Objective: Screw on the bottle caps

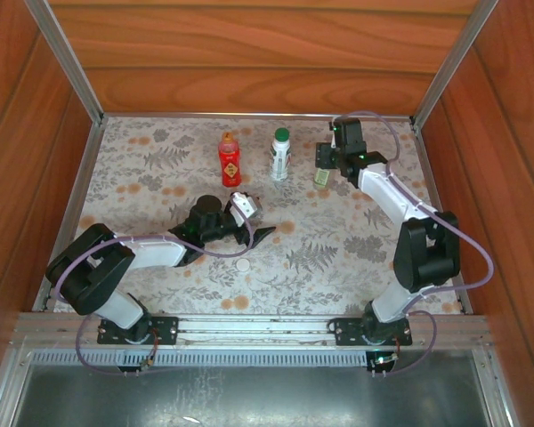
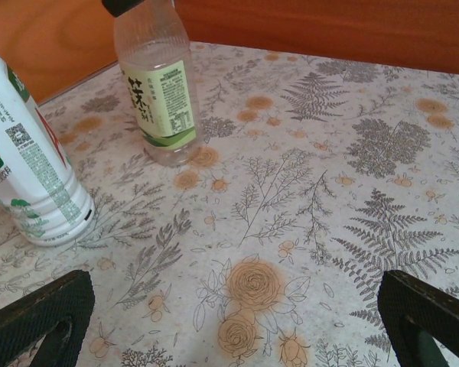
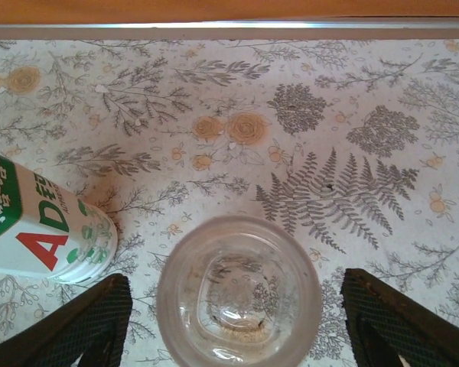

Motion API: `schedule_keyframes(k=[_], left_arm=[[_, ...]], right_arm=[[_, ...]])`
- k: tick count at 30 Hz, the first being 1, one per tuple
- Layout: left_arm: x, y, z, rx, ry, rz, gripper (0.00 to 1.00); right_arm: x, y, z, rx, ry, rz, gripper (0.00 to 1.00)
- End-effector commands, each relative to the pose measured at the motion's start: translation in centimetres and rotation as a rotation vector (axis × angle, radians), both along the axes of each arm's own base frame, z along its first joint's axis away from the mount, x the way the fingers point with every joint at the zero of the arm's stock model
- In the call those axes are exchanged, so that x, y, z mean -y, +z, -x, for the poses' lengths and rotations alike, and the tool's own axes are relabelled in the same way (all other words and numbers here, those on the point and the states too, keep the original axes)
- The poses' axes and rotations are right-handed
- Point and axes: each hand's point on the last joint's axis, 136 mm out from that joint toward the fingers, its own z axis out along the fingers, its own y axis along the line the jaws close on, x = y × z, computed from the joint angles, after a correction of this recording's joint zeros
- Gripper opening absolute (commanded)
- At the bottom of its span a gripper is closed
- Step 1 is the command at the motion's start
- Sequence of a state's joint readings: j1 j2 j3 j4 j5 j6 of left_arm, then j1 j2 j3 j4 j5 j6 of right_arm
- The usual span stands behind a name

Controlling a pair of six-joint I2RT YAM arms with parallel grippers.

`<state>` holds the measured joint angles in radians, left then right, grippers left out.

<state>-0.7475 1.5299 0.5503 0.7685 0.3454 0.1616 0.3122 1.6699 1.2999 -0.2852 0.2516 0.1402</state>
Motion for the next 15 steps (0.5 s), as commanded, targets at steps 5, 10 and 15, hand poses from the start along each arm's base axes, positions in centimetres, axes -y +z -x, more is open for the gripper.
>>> schedule_keyframes(k=[5,10,15], left_arm=[[0.4,0.7,0.4,0.028,-0.027,0.013,1.0],[0.3,0.4,0.4,0.021,-0.028,0.009,1.0],[0.4,0.3,0.4,0.02,-0.028,0.008,1.0]], right_arm=[[-0.2,-0.4,-2.4,0.009,0.011,-0.007,0.77],[-0.4,-0.9,-2.4,-0.004,0.017,-0.017,0.61],[-0.8,-0.6,-1.5,-0.011,0.057,-0.029,0.51]])
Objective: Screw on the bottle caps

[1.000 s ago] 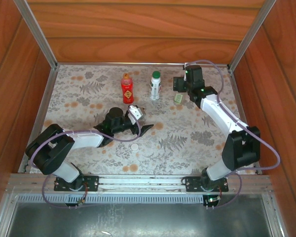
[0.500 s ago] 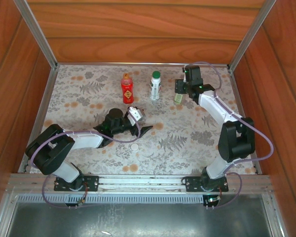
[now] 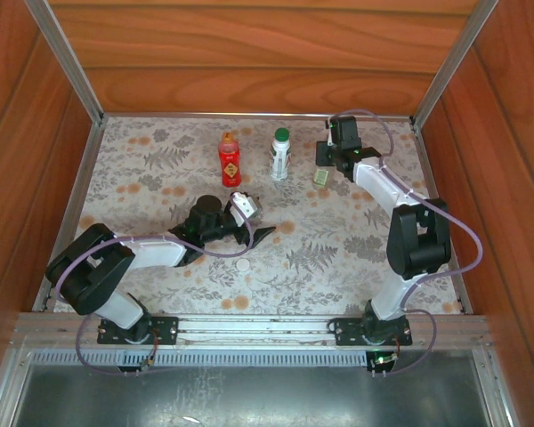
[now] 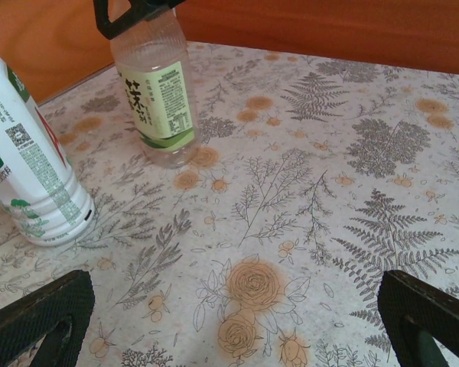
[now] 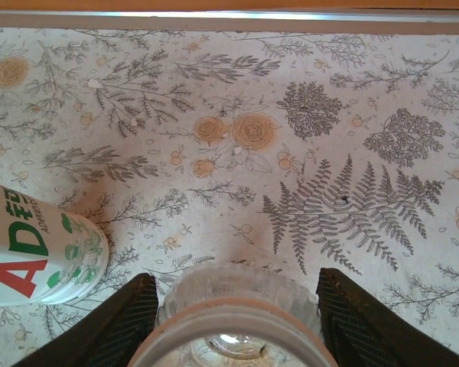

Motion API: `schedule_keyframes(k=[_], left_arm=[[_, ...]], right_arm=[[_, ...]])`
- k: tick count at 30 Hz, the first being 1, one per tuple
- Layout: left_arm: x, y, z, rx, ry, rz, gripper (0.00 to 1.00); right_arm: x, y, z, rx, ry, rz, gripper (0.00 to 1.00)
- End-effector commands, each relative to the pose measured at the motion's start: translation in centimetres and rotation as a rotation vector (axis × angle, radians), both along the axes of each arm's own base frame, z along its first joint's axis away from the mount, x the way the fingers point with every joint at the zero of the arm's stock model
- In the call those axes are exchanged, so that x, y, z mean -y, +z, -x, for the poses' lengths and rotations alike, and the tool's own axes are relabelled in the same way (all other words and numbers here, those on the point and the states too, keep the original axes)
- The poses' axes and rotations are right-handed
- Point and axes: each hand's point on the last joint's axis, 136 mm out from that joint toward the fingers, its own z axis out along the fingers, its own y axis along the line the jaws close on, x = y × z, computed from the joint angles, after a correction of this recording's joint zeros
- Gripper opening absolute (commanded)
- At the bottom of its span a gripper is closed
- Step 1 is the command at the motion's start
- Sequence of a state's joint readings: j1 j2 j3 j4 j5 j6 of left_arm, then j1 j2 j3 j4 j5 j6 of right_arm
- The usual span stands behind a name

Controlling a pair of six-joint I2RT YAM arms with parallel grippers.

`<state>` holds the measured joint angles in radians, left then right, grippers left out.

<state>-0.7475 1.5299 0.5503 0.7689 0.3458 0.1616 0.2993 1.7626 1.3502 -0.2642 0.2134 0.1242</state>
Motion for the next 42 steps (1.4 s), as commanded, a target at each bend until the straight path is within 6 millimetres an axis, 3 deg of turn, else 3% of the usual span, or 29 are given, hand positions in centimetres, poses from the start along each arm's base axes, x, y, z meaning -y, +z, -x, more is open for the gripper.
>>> schedule_keyframes(k=[1,9,19,24,28,34,37,42], left_arm=[[0.4,0.4,0.4,0.022,-0.028,0.009,1.0],[0.3,0.9,-0.1,0.06,-0.009,0.022,1.0],[2.4,3.3,-2.3,0.129,-0.01,0.104,1.0],[3.0,3.8,-3.0,0.129,-0.006,0.136,1.0],[3.4,3.2,-3.2,0.119,-0.012,0.136,1.0],[3.4,3.1,-3.1,0.105,-0.016,0.142,1.0],[3.7,2.0,-2.9,0.109,-0.044,0.118,1.0],[4.1,-0.7,-0.8,0.18,-0.222,0.031,1.0]], right_arm=[[-0.4,1.5,0.6,0.02,0.044,-0.029,0.49],[-3.6,4.0,4.9,0.023,0.204,-0.076,0.48],[-10.1,4.1,13.8,-0.045,0.427,-0.061,0.48],[-11.6,4.2,16.8,-0.069,0.491,-0.09,0.48],[-11.9,2.5,16.9,-0.089,0.488,-0.088,0.46],[-12.0,0.0,15.1,-0.091,0.444,-0.047,0.44],[-11.7,-0.5,14.6,-0.103,0.396,-0.036,0.45],[-9.7,-0.5,14.7,-0.099,0.329,-0.039,0.56]])
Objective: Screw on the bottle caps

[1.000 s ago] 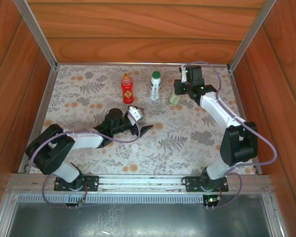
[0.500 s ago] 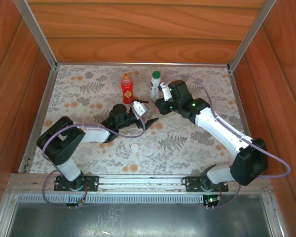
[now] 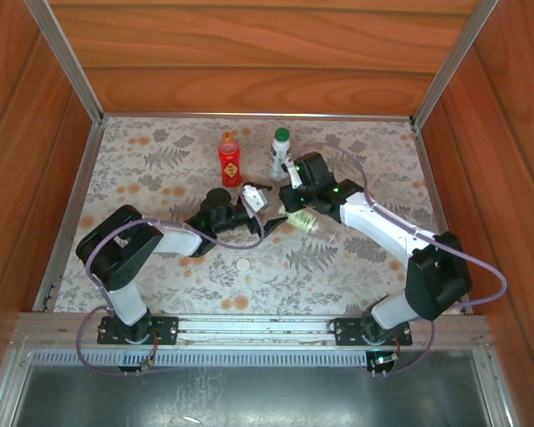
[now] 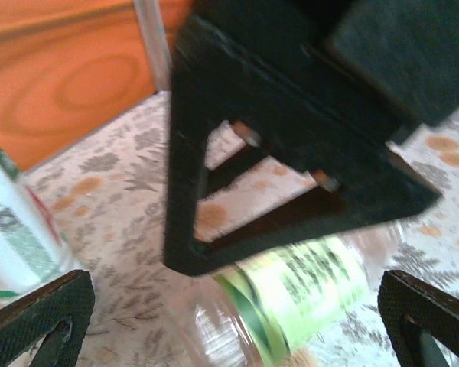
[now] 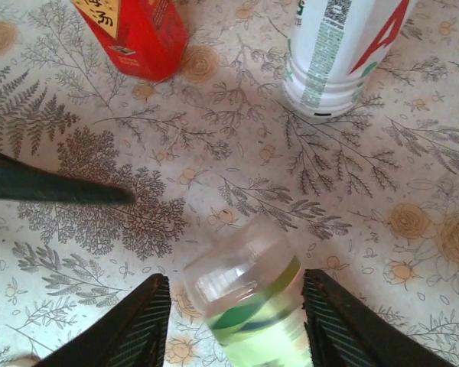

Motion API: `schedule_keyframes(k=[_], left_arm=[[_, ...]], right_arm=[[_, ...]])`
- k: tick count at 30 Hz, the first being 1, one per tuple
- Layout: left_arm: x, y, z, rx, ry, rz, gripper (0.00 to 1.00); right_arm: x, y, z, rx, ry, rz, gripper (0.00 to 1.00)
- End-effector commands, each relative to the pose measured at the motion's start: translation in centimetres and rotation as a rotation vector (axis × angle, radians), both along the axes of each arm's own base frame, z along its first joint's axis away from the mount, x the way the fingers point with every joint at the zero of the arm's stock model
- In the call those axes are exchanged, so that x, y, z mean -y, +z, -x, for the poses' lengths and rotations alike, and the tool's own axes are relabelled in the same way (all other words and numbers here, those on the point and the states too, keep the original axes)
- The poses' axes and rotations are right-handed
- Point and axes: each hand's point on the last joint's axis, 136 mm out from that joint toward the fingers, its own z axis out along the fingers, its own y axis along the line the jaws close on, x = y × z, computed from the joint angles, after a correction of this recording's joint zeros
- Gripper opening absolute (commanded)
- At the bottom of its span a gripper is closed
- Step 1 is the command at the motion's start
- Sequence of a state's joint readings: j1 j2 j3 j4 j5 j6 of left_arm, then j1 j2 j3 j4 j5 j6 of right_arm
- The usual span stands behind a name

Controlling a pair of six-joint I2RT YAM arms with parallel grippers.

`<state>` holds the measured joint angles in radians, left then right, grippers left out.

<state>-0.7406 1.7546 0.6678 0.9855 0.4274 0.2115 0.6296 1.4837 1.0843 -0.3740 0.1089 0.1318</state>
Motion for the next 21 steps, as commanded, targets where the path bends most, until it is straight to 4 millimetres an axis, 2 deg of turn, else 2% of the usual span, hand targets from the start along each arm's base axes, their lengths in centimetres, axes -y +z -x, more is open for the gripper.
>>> schedule_keyframes(k=[1,4,6,8,11,15,16,18,21], left_arm=[[0.6,-1.6,1.7,0.116,-0.16,-0.066,1.0],[0.6,-1.6,1.4,0.115,-0.168,-0.063,1.0],[0.8,-1.3,1.7,0.076,-0.194,-0.038,1.0],[1.0,-1.2,1.8,0.059,-0.205,-0.028,1.0],[0.9,-1.3,2.0,0.051,-0.208,-0.027,1.0],[0.5,-1.2,2.0,0.053,-0.196,-0.029,1.0],[0.5,-1.2,2.1,0.053,-0.195,-0.03,1.0],[0.3,-1.2,2.1,0.049,-0.193,-0.03,1.0],[0.0,-1.3,2.2,0.047,-0.184,-0.033,1.0]], right_arm=[[2.0,0.4,-0.2,0.013,-0.087,-0.019,0.61],[4.1,-0.3,-0.5,0.0,-0.131,-0.016,0.77],[6.3,-1.5,-1.2,-0.03,-0.209,-0.02,0.84],[8.9,-3.6,-2.2,-0.07,-0.319,-0.011,0.89],[10.9,-6.7,-3.4,-0.145,-0.385,0.006,0.93],[11.5,-8.5,-5.4,-0.179,-0.411,-0.023,0.94],[11.7,-9.6,-5.8,-0.205,-0.422,-0.014,0.93],[11.6,-10.2,-6.3,-0.232,-0.423,-0.002,0.91],[11.1,-9.2,-6.8,-0.225,-0.416,-0.023,0.91]])
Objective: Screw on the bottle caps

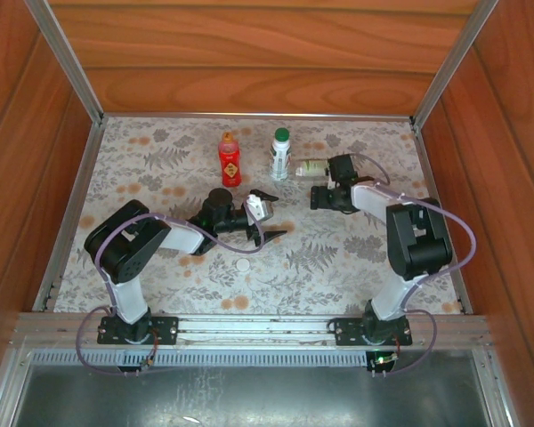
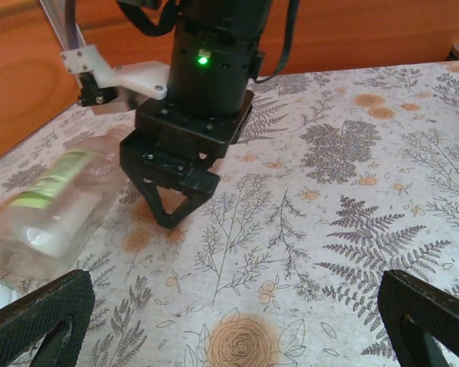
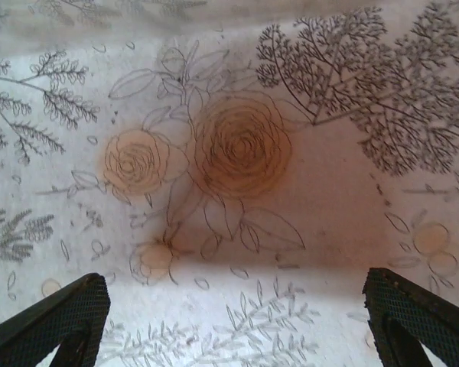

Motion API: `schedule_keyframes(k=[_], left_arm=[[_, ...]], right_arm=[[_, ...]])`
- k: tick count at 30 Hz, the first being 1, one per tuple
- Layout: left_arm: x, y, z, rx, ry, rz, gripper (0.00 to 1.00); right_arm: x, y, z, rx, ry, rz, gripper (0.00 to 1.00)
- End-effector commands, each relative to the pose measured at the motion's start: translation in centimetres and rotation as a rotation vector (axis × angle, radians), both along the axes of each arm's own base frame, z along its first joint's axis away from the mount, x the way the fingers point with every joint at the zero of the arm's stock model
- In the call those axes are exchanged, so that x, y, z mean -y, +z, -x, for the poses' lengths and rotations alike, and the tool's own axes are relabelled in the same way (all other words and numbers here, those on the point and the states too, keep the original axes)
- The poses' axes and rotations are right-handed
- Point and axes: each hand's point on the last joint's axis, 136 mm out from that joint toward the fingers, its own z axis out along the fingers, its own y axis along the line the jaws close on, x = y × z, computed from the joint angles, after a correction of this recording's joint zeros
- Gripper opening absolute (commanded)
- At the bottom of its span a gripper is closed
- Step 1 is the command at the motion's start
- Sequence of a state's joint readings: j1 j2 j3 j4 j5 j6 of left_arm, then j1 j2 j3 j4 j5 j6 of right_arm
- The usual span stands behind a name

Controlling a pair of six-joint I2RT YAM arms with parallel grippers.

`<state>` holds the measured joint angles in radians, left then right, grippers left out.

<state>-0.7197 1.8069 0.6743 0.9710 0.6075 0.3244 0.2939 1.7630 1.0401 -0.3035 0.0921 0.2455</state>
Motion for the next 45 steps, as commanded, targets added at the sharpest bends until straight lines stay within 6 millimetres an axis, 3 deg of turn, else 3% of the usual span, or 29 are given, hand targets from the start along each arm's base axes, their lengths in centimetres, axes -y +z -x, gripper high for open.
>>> schedule_keyframes(k=[1,7,16,21,31,41,45], left_arm=[[-0.6,0.7,0.3,0.01,-0.007,0.012,1.0],[-0.8,0.3,0.3,0.006,-0.001,0.004,1.0],[-1.3,-0.2,0.7,-0.019,0.004,-0.003,1.0],[-1.7,-0.5,0.8,-0.036,0.015,-0.007,1.0],[-1.9,-0.7,0.4,-0.068,0.027,-0.003,1.0],[-2.4,-0.9,0.3,-0.1,0.044,0.001,1.0],[-2.7,-0.8,0.2,-0.113,0.055,0.005,1.0]], right_arm=[[-1.0,3.0,-1.6,0.079,-0.012,-0.072,0.91],[-0.9,5.5,-5.1,0.166,-0.095,-0.101,0.91],[-1.4,8.5,-13.3,0.295,-0.177,-0.178,0.92],[-1.4,8.5,-16.4,0.313,-0.207,-0.257,0.91],[-1.0,8.0,-19.6,0.366,-0.281,-0.361,0.91],[0.9,6.9,-25.2,0.404,-0.424,-0.634,0.92],[2.0,5.6,-27.8,0.409,-0.512,-0.739,0.92]])
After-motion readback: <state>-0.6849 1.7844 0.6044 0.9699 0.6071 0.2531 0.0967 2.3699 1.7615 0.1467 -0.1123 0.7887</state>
